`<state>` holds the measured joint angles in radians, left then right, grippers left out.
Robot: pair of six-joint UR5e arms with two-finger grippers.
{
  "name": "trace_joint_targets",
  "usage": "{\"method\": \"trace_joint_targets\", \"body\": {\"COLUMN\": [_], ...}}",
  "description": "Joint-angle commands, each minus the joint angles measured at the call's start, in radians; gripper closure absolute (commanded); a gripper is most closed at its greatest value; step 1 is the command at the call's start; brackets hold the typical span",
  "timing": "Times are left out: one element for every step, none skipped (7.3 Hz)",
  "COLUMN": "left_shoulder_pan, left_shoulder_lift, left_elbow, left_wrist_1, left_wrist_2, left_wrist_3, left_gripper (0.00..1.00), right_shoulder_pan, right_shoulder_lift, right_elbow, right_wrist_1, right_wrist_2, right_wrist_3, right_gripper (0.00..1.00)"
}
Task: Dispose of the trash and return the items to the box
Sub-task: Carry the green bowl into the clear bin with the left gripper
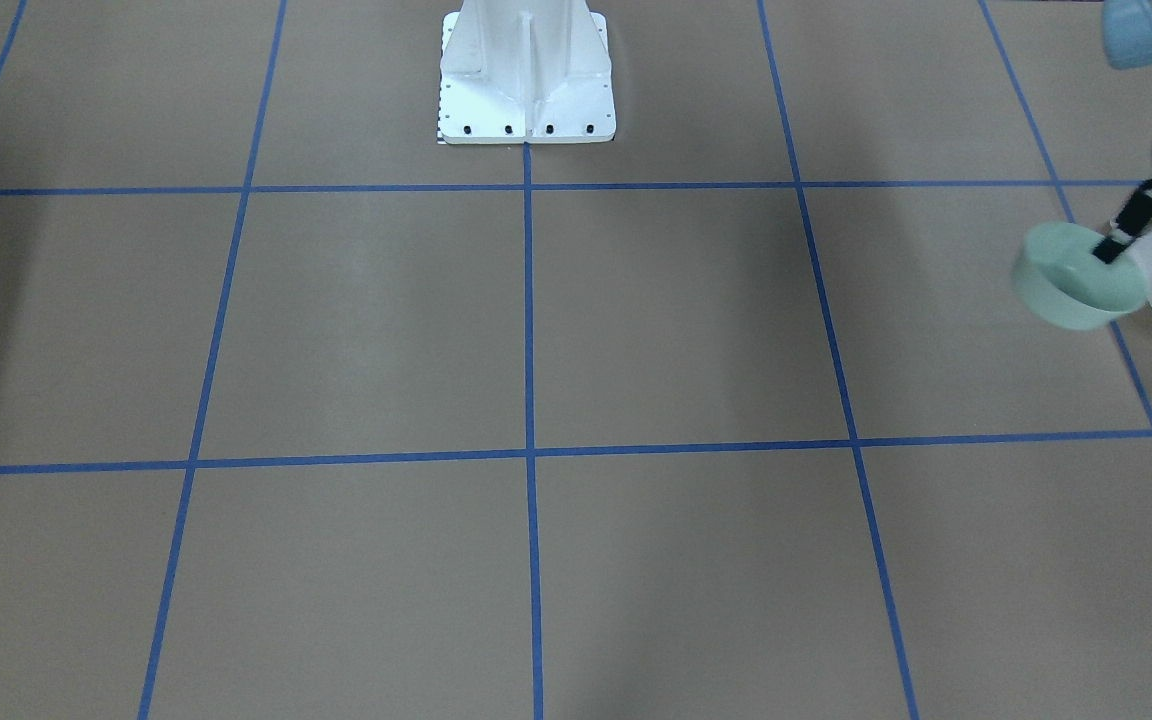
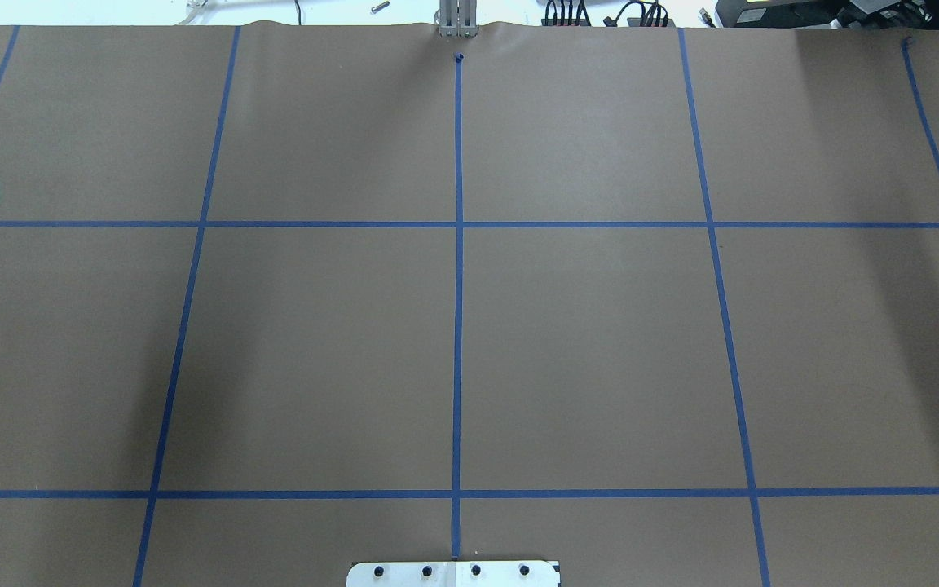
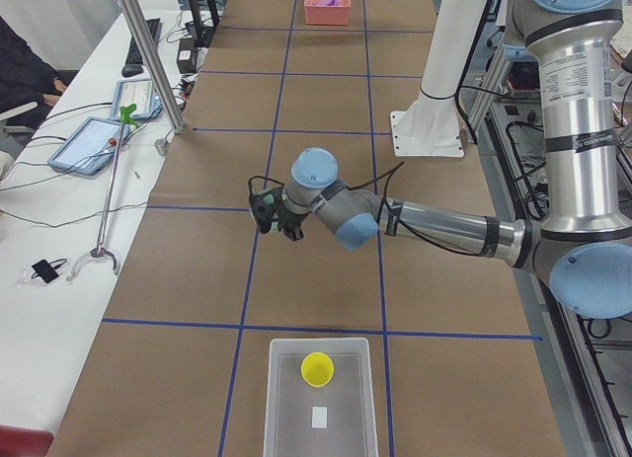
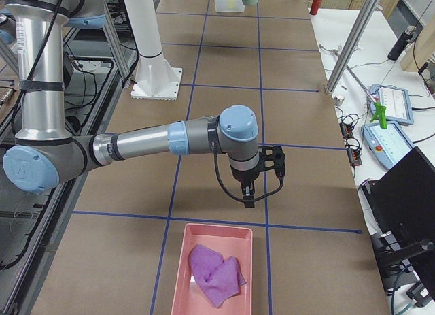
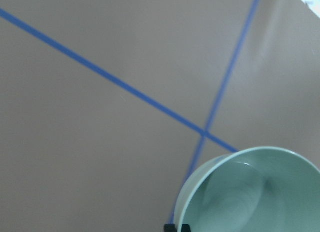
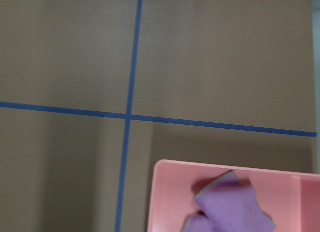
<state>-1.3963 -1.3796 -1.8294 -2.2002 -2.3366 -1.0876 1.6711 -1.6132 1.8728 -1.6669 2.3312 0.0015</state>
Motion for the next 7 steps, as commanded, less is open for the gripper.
{"method": "trace_joint_targets", "body": {"left_shoulder_pan": [-0.277, -0.346, -0.395, -0.411, -0.411, -0.415, -0.423], "left_shoulder_lift": [0.036, 0.022, -0.001, -0.006, -0.025, -0.059, -0.099], "left_elbow": [0.198, 0.278, 0.33, 0.385, 0.468, 0.552, 0.609], "left_wrist_1": [0.091, 0.155, 0.236, 0.243, 0.235, 0.237, 0.238], "left_wrist_2": [0.002, 0.0, -0.001, 0.005, 0.008, 0.01, 0.02], "left_wrist_3": [0.439, 0.563, 0.593, 0.612, 0.63, 0.687, 0.698], "left_gripper": [1.0, 1.0, 1.0, 1.0, 1.0, 1.0, 1.0], "right_shoulder_pan": [-0.068, -0.088, -0.106, -0.131, -0.151, -0.171, -0.182], "right_shoulder_lift": [-0.001, 0.001, 0.002, 0.004, 0.015, 0.016, 0.016], "right_elbow": [0.055, 0.06, 0.068, 0.086, 0.095, 0.117, 0.126], "right_wrist_1": [-0.001, 0.001, 0.007, 0.007, 0.007, 0.007, 0.007], "right_wrist_2": [0.037, 0.052, 0.053, 0.053, 0.051, 0.05, 0.046], "right_wrist_3": [0.118, 0.138, 0.176, 0.195, 0.221, 0.259, 0.296], "right_gripper": [0.0, 0.0, 0.0, 0.0, 0.0, 0.0, 0.0]}}
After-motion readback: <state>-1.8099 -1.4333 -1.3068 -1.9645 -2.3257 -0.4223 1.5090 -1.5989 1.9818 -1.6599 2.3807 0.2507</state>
